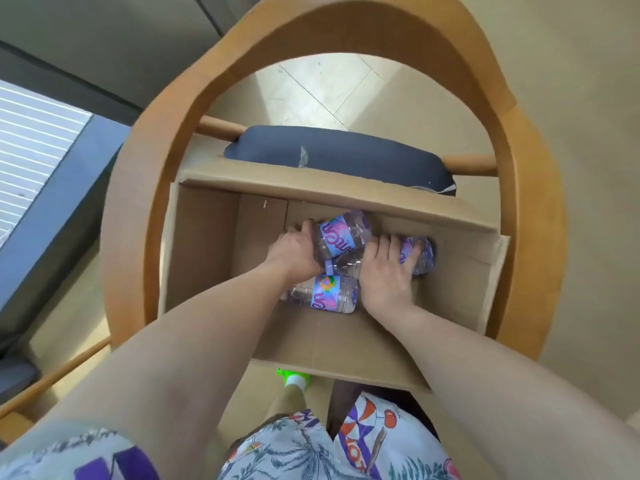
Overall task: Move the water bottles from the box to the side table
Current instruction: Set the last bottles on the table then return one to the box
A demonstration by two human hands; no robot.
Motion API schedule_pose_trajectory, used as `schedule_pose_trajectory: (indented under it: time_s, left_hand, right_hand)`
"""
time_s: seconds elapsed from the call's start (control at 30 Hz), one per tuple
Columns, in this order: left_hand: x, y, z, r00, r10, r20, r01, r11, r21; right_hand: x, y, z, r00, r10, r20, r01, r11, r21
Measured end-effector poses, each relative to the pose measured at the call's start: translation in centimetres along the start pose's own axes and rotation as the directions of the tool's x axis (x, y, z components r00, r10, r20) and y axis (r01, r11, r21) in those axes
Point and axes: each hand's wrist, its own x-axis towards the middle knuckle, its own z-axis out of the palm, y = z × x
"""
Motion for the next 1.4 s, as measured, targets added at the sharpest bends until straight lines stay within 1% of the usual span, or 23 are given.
schedule_pose_trajectory:
  time_s: [0.07,0.17,0.23,0.3,0.47,0.57,0.7,0.8,0.87,0.97,1.03,1.13,1.2,1.3,1.4]
  left_hand:
    - [0.7,0.4,0.1,0.999,0.034,-0.009,-0.034,0.999,0.003]
    - [1.5,0.8,-0.4,0.999,0.037,0.029,-0.038,0.999,0.029]
    - [1.5,0.7,-1.0,0.999,0.023,0.040,-0.025,0.999,0.033]
    - [1.0,0.5,-1.8,1.000,-0.001,0.019,0.001,1.000,0.016]
    - [-2.2,0.1,-5.0,0.997,-0.071,0.002,0.071,0.997,0.004]
    - [-4.8,-1.0,-7.0,0.993,-0.110,-0.036,0.109,0.994,-0.023]
    - [-9.6,-2.4,-9.2,0.981,-0.143,-0.129,0.121,0.979,-0.167]
    - [-13.9,-3.4,-11.0,0.966,-0.179,-0.187,0.126,0.956,-0.267]
    - [-16.6,-4.1,-12.1,0.948,-0.206,-0.244,0.116,0.934,-0.337]
    - [-20.9,-5.3,-13.1,0.901,-0.266,-0.343,0.087,0.884,-0.459]
    - [-24.1,-6.4,-13.5,0.864,-0.306,-0.400,0.038,0.832,-0.553]
    - [-29.3,-8.5,-13.4,0.791,-0.384,-0.475,-0.030,0.752,-0.658]
    - [-33.2,-10.2,-12.8,0.739,-0.432,-0.518,-0.072,0.713,-0.697]
    - [-39.2,-13.0,-11.0,0.628,-0.527,-0.572,-0.129,0.655,-0.745]
    - [-45.3,-16.1,-8.5,0.479,-0.637,-0.604,-0.126,0.631,-0.766]
  right_hand:
    - [0.1,0.4,0.6,0.999,-0.026,-0.037,0.025,0.999,-0.043]
    - [0.5,1.0,0.6,0.995,-0.063,-0.077,0.059,0.997,-0.051]
    - [0.8,1.3,0.0,0.996,-0.077,-0.041,0.075,0.996,-0.043]
    - [0.9,1.4,-0.5,0.996,-0.083,0.014,0.083,0.996,-0.012]
    - [-0.7,1.3,-2.0,0.992,-0.046,0.117,0.026,0.985,0.173]
    - [-2.1,0.8,-3.7,0.991,-0.044,0.123,0.007,0.958,0.285]
    - [-3.7,-0.5,-7.3,0.995,-0.069,0.076,0.026,0.885,0.464]
    - [-5.2,-1.8,-10.6,0.997,-0.071,-0.005,0.060,0.799,0.598]
    - [-6.3,-2.9,-12.9,0.995,-0.079,-0.060,0.099,0.766,0.636]
    - [-8.2,-5.1,-16.4,0.984,-0.113,-0.139,0.177,0.740,0.649]
    - [-9.7,-6.9,-18.7,0.970,-0.140,-0.197,0.235,0.731,0.640]
    - [-12.3,-9.7,-21.5,0.937,-0.208,-0.282,0.342,0.713,0.612]
    - [-14.4,-11.9,-23.0,0.908,-0.247,-0.337,0.412,0.666,0.622]
    - [-18.4,-15.6,-24.5,0.855,-0.328,-0.402,0.517,0.605,0.605]
    - [-23.3,-19.6,-25.3,0.782,-0.422,-0.459,0.623,0.529,0.576]
